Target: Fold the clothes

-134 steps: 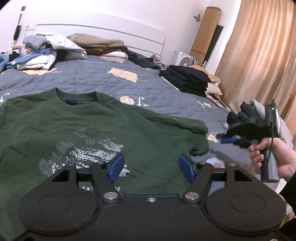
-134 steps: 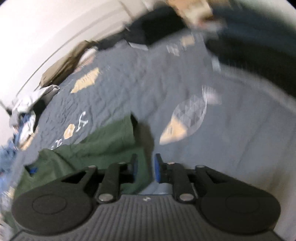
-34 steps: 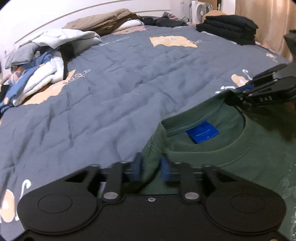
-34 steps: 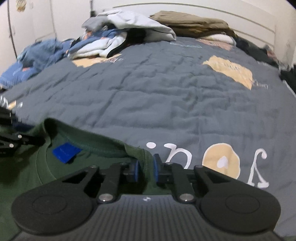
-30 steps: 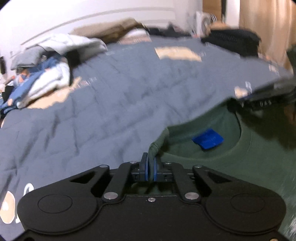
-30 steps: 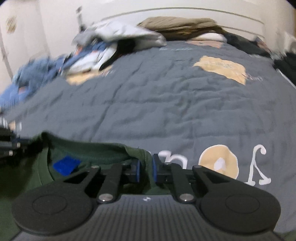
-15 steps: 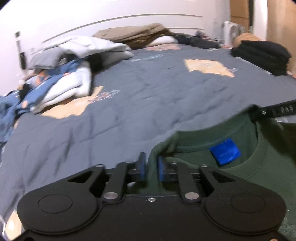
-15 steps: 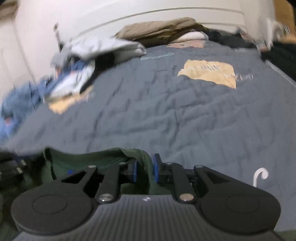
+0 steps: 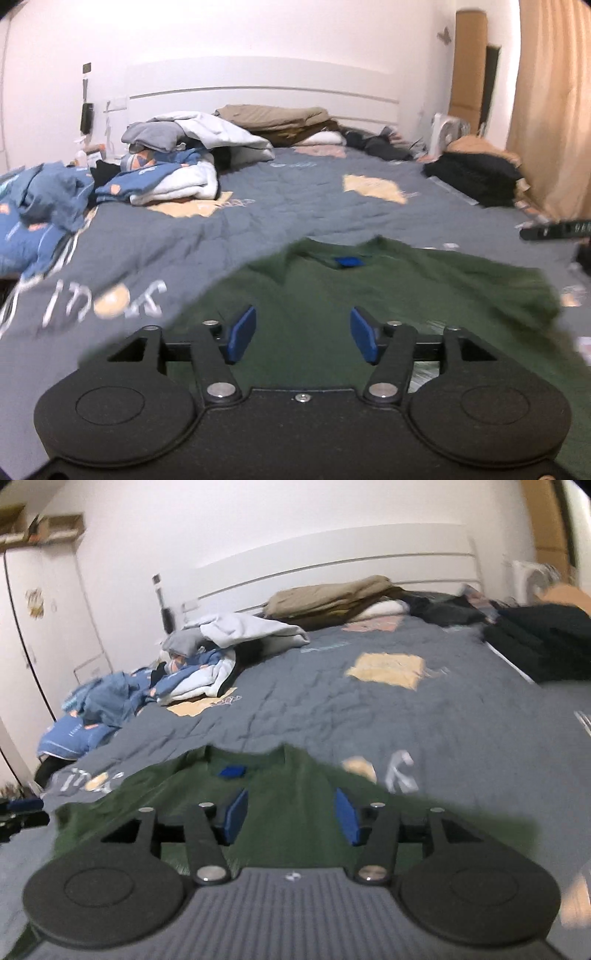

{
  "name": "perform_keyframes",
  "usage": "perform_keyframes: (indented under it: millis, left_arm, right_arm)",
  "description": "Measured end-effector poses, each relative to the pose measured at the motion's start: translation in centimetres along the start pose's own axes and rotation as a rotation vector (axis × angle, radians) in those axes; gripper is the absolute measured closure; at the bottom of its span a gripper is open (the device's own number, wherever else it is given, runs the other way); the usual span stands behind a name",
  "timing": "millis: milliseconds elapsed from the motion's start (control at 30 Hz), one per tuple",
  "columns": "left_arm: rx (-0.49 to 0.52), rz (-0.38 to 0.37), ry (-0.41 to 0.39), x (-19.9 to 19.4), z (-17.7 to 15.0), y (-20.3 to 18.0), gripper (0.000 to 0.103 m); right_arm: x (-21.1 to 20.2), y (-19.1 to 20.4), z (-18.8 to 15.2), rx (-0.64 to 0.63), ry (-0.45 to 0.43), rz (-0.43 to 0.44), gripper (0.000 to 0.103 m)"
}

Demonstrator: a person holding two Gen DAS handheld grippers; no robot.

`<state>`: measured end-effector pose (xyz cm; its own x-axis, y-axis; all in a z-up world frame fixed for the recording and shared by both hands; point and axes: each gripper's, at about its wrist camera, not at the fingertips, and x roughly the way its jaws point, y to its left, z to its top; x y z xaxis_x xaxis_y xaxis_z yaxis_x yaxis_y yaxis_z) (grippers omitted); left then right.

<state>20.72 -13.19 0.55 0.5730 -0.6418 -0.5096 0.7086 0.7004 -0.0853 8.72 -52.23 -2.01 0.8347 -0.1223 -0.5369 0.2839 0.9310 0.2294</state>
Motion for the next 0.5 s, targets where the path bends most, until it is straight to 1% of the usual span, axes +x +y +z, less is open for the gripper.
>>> perform_keyframes:
  millis: [67, 200, 333, 400, 500]
  left_arm:
    - [-0.040, -0.001, -0.002, -3.0, -1.5, -1.9, 0.042]
    - [-0.080, -0.009, 0.016, -6.9, -4.7, -5.4, 0.041]
    - [-0.126, -0.047, 0.039, -9.5, -8.3, -9.1, 0.041]
    - [-0.136, -0.063, 0.050, -10.4, -10.2, -11.0, 0.041]
    - [-0.141, -0.066, 0.085, -11.3, -13.1, -12.9, 0.041]
  right_arm:
    - [-3.0, 0.0, -2.6, 0.023, 0.010, -0.013, 0.048]
    - [-8.9, 0.1, -7.8, 0.070, 0.029, -0.038, 0.044]
    - [-14.7, 0.1, -12.9, 0.116, 0.049, -0.061, 0.043]
    - [-15.9, 0.2, -14.7, 0.127, 0.070, -0.046, 0.043]
    - [-18.0, 0.7, -17.4, 0.126, 0.092, -0.026, 0.043]
